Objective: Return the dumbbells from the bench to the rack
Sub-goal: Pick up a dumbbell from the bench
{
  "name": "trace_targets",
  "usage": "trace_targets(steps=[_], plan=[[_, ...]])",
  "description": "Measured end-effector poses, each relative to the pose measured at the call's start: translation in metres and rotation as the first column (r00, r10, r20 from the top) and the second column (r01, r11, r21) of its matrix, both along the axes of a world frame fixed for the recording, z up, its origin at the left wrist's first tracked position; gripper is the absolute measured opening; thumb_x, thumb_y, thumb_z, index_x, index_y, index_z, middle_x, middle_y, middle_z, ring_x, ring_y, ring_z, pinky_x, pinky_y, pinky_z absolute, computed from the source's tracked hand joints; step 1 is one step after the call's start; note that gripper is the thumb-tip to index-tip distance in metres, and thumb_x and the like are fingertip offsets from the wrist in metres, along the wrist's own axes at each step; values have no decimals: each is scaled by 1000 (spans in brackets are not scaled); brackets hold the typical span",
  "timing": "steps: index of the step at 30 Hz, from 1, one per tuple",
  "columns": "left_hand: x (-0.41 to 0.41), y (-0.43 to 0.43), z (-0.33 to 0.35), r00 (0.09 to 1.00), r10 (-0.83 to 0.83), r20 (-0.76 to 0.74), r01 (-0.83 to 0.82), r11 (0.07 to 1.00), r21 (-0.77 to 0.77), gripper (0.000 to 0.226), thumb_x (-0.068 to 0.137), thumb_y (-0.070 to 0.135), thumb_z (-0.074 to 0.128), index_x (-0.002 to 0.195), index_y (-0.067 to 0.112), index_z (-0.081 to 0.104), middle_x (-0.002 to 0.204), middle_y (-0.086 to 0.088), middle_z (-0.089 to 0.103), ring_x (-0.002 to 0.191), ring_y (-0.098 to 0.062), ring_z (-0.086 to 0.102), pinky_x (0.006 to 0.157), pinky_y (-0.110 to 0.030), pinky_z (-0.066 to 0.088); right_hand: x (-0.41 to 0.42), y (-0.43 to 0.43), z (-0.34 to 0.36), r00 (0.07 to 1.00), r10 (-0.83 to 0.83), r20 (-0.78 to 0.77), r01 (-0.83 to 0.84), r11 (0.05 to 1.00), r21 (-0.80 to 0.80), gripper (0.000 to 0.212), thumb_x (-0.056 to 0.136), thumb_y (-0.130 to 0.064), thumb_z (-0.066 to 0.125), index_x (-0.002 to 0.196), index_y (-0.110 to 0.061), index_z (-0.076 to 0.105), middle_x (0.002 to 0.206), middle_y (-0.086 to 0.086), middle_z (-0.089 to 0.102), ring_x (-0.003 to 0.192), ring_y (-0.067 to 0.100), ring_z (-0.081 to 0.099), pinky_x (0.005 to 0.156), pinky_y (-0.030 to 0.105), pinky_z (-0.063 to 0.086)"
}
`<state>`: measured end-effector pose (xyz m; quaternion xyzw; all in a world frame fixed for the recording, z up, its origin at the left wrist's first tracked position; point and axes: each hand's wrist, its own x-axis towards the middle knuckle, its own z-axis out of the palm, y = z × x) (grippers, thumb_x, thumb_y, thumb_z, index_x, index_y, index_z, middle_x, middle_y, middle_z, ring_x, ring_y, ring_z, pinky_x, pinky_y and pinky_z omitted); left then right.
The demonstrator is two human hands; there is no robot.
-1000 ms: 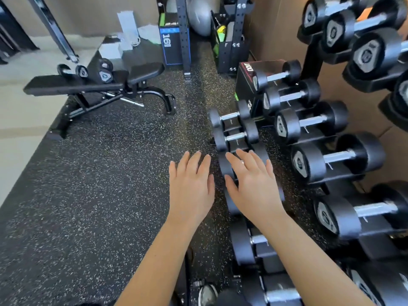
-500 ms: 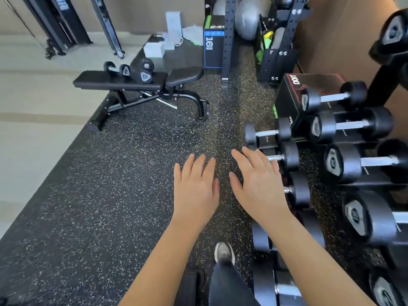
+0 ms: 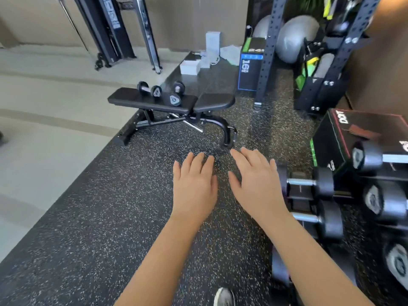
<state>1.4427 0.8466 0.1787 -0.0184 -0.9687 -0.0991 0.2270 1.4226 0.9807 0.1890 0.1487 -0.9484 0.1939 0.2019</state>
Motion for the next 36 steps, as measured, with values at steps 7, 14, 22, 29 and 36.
trace_targets(steps=[7,14,22,29,36], plan=[[-57,-20,-4,995,99,19,-99,995,14,43,77,16,70,118,7,58,122,-15,60,119,-38,51,98,-62,31,-67,-19,-6,996,71,62,-72,997,18,45,83,-23,63,126,-12,55,126,14,59,119,36,52,95,63,37],[-108,-47,-13,986,150,73,-153,988,28,44,79,16,68,120,7,57,125,-16,58,122,-38,48,100,-61,30,-124,-46,-13,987,116,109,-121,992,33,45,83,-23,64,126,-13,55,127,14,58,120,38,51,95,63,37],[-221,-104,-35,985,150,86,-152,988,15,47,71,16,75,115,7,60,118,-17,62,114,-39,55,92,-64,37,-238,-102,-25,981,138,139,-148,987,61,45,84,-23,63,127,-13,54,127,13,57,122,37,50,96,62,37],[-344,-190,-35,979,177,103,-184,981,67,46,76,17,72,118,6,59,122,-18,60,118,-40,51,96,-63,34,-370,-192,-13,973,196,126,-210,971,113,44,82,-23,64,124,-11,55,122,13,59,116,36,54,92,61,43],[-463,-236,-36,977,194,85,-200,978,64,47,72,16,75,115,5,60,119,-19,62,114,-40,54,91,-65,37,-486,-239,-14,971,211,113,-222,970,96,44,82,-22,64,123,-10,56,123,13,59,118,36,53,92,58,41]])
